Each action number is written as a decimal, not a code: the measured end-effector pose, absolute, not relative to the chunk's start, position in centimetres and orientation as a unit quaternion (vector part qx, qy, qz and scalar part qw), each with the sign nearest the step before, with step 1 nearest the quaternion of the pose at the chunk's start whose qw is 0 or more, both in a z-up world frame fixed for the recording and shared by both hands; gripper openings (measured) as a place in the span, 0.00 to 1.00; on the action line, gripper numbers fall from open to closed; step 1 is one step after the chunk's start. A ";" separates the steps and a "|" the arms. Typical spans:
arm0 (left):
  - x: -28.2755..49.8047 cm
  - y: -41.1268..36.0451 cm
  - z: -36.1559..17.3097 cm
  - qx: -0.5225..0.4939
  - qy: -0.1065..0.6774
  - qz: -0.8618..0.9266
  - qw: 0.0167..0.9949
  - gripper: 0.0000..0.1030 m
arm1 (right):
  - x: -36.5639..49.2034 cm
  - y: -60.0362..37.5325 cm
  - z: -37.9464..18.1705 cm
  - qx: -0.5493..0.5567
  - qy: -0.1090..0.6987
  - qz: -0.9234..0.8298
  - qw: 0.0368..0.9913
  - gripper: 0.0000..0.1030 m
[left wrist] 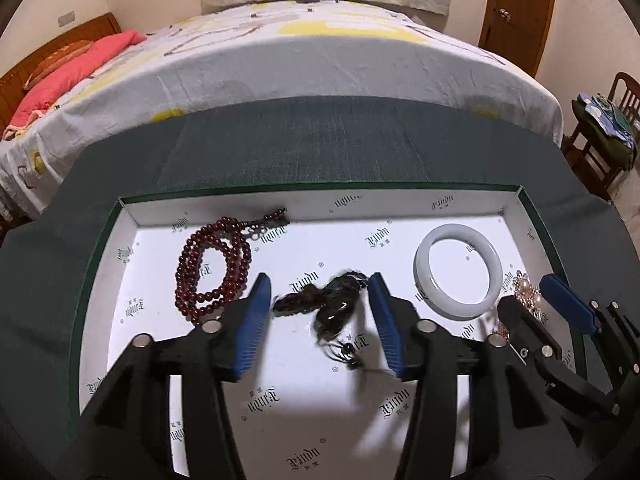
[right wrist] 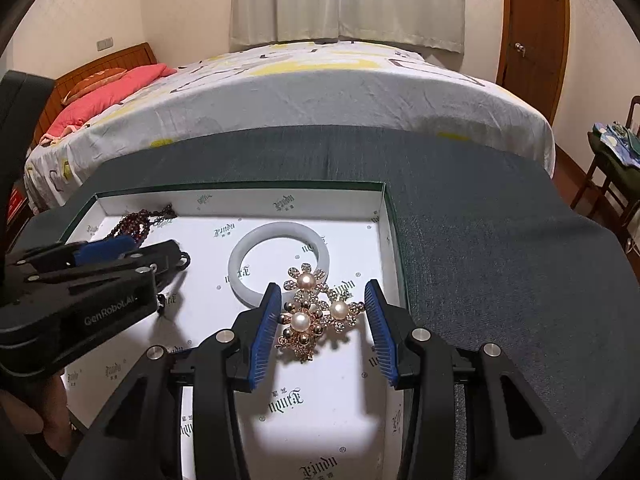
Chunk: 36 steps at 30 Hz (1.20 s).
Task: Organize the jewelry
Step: 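Release the black pendant into the tray with the left gripper while the right gripper carries the brooch over it, then open the right gripper to drop the pearl brooch into the tray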
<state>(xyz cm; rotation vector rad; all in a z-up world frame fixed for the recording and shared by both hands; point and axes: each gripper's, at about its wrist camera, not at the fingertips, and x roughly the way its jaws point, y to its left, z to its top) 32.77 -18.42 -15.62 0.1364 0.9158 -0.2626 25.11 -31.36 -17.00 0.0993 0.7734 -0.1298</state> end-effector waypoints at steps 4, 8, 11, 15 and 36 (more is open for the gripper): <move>32.6 -18.5 -15.5 0.071 0.436 -0.129 0.888 0.53 | 25.0 -31.6 -17.0 0.059 0.374 -0.055 0.924 0.45; 32.4 -18.0 -15.2 0.058 0.425 -0.131 0.894 0.59 | 24.5 -31.4 -16.5 0.061 0.363 -0.053 0.928 0.52; 31.7 -17.5 -14.6 0.049 0.407 -0.130 0.903 0.59 | 23.7 -31.6 -15.6 0.071 0.347 -0.052 0.934 0.54; 29.7 -15.9 -12.8 0.031 0.364 -0.123 0.923 0.66 | 21.8 -31.6 -14.0 0.081 0.318 -0.053 0.943 0.54; 15.8 -5.4 -11.8 0.009 0.327 -0.067 0.943 0.67 | 10.7 -24.4 -15.9 0.065 0.327 -0.007 0.943 0.54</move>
